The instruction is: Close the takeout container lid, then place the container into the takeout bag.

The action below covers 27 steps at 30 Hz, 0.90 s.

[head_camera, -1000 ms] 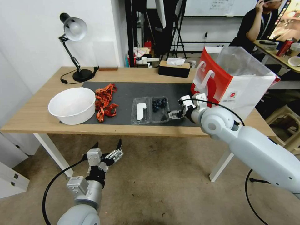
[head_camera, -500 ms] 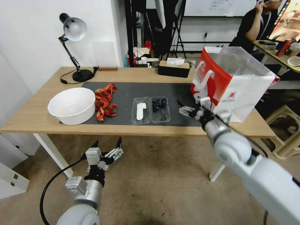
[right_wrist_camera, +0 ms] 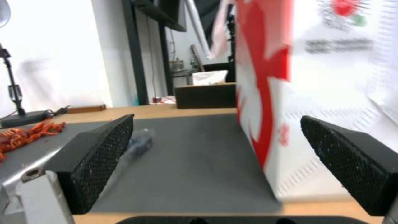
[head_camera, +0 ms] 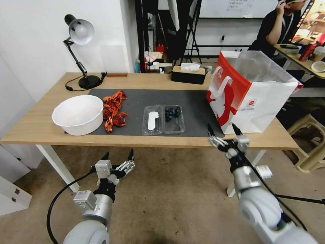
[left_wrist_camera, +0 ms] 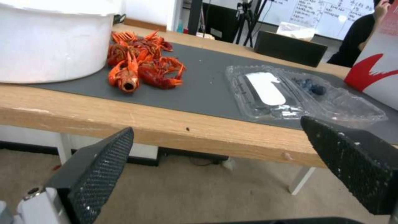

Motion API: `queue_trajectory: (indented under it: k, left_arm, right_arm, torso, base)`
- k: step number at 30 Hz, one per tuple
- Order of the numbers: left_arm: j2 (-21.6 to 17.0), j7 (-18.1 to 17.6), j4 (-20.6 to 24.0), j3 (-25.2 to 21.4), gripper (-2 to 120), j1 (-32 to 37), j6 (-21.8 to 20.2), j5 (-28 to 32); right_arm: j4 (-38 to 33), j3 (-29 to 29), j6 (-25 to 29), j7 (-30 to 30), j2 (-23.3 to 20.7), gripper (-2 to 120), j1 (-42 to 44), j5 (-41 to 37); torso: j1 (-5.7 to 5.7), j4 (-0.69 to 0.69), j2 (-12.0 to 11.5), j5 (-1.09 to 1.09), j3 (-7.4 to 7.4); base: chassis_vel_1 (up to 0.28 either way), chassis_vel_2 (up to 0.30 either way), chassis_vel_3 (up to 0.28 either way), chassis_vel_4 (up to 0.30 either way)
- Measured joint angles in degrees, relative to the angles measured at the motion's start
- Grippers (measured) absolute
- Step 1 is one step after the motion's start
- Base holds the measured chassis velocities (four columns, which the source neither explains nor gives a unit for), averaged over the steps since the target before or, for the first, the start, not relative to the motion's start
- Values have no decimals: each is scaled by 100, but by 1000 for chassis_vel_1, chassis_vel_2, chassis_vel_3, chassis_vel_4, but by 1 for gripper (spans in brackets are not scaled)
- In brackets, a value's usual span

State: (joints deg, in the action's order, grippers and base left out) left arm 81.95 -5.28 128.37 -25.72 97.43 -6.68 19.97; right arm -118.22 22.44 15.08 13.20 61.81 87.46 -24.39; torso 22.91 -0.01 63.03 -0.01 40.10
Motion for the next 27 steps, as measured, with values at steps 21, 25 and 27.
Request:
queue_trajectory:
  k: [21, 25, 27]
  left_arm:
    - [-13, 3, 41, 33, 100, 65, -1, 5]
    - [-14, 5, 41, 32, 100, 63, 3, 4]
    - [-14, 5, 39, 34, 100, 56, 4, 5]
  right_arm:
    - [261, 105, 1100, -366, 909, 100, 1231, 567]
    - [255, 113, 1067, -366, 886, 100, 1219, 529]
    - [255, 119, 1052, -366, 876, 100, 1218, 510]
  torso:
    - [1, 2, -1, 1, 0]
    - [1, 2, -1, 1, 0]
    - [1, 2, -1, 1, 0]
  base:
    - [0, 0, 0, 0]
    - [0, 0, 0, 0]
    - [0, 0, 0, 0]
